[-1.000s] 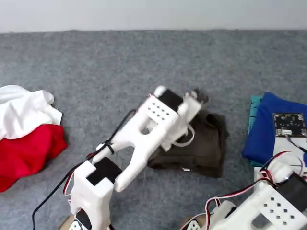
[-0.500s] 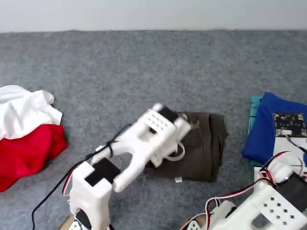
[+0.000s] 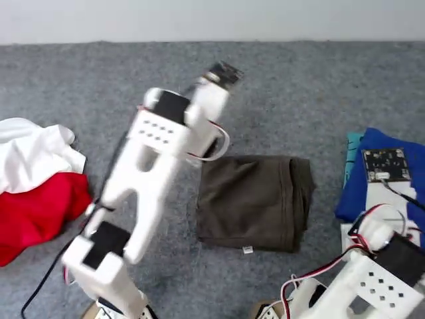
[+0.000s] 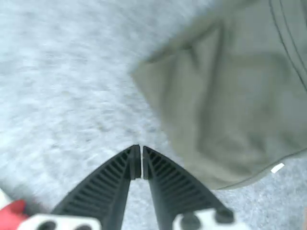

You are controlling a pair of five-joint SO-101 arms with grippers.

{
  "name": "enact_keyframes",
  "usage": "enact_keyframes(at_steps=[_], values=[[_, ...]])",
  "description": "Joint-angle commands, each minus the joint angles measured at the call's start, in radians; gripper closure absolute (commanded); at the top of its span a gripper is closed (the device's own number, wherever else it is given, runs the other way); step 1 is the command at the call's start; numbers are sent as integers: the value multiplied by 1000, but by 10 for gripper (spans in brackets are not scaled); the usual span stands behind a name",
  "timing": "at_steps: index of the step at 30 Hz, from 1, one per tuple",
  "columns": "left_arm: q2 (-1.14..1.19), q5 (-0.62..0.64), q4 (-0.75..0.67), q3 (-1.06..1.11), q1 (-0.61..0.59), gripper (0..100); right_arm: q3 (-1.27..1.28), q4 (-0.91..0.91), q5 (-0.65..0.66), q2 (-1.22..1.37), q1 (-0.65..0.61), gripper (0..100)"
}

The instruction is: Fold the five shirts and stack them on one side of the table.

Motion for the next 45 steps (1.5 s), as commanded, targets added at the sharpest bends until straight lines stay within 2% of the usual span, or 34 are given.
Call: enact_keyframes(at_steps=[1,7,17,23,32,45], values=[[-143,-20,21,33,-86,987,-3,-65,-94,5,-137,987],[-262,-29,20,74,-253,987,-5,-77,-198,202,-398,957],[-348,-34,20,76,-512,987,-72,-334,-285,536,-638,943],[-344,-34,20,76,-615,987,-218,-390,-322,740,-647,827],[-342,-35,18,82,-621,987,-473,-378,-338,1006,-630,877],[-342,-35,18,236,-621,987,-589,-378,-339,1210,-645,879]])
